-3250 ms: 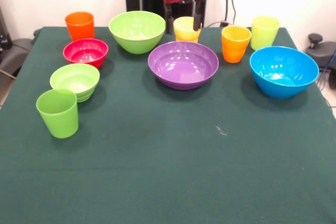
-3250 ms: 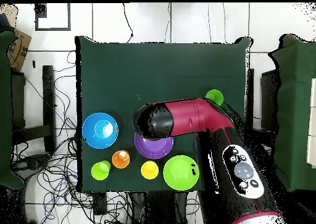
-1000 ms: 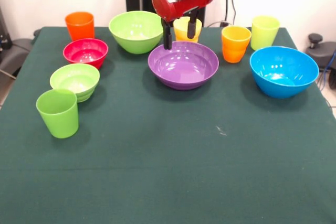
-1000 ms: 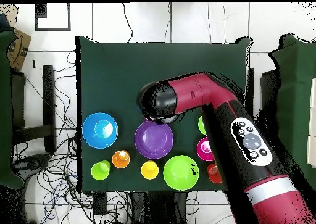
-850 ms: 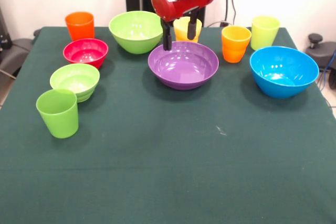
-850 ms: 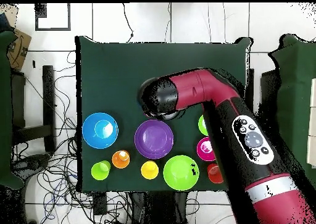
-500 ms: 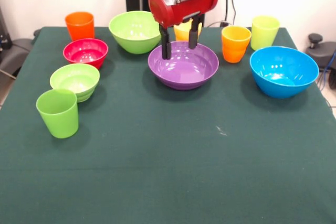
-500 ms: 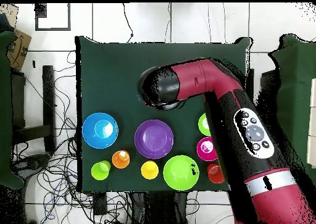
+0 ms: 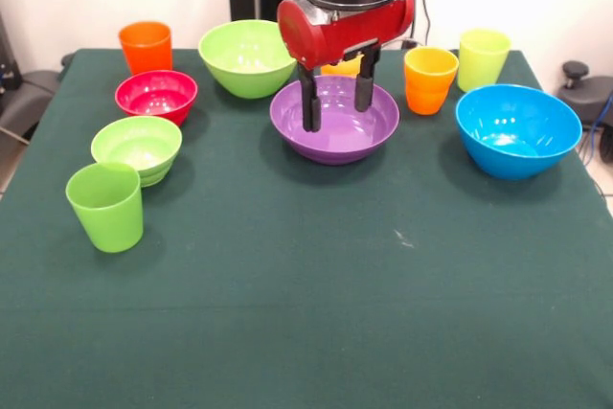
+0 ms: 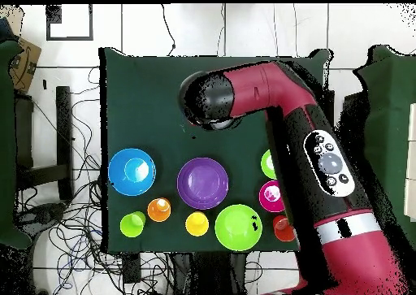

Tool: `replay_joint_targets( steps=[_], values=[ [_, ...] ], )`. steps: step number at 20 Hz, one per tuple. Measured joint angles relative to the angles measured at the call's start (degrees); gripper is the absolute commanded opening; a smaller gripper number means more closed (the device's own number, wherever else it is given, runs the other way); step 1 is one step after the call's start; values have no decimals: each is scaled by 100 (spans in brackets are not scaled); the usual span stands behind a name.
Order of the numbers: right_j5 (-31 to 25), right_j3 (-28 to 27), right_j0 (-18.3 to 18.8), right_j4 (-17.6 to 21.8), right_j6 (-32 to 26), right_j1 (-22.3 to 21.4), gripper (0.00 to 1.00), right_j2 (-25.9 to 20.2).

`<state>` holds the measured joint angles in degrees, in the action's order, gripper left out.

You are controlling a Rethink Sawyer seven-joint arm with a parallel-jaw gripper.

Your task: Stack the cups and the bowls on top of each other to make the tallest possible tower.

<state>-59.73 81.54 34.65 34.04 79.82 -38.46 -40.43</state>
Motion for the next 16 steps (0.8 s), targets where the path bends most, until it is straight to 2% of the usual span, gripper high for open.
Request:
replay_joint_targets(
  steps=[7, 16],
  values=[
    [-32, -60, -21, 24, 0, 20, 100, 125],
    [-31, -163, -156, 291, 0, 132, 100, 349]
  ],
)
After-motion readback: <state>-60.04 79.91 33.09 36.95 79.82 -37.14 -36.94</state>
